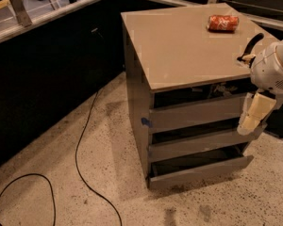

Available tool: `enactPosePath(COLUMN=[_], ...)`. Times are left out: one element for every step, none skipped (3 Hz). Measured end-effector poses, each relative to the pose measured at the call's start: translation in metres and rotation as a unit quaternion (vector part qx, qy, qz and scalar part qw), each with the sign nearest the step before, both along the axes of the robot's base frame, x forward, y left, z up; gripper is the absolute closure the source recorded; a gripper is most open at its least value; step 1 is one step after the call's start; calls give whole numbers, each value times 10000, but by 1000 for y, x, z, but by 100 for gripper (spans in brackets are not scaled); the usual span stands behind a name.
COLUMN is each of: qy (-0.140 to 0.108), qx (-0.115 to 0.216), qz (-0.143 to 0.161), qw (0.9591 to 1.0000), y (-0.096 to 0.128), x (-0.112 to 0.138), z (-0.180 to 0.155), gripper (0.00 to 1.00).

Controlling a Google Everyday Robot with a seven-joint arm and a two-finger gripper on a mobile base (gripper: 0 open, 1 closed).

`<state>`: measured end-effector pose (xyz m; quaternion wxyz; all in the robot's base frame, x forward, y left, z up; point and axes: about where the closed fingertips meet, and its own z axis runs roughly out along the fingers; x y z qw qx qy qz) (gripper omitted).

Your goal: Place water bottle into middle drawer

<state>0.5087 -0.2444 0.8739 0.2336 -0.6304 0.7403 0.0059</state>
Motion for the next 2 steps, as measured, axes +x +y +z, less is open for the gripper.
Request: enactPosePath(qy=[57, 210], qx=[-27, -75], qz=[13, -58], qw=[10000, 9997], y=[-1, -8], x=[4, 10], z=[-15, -42], gripper=[0, 0])
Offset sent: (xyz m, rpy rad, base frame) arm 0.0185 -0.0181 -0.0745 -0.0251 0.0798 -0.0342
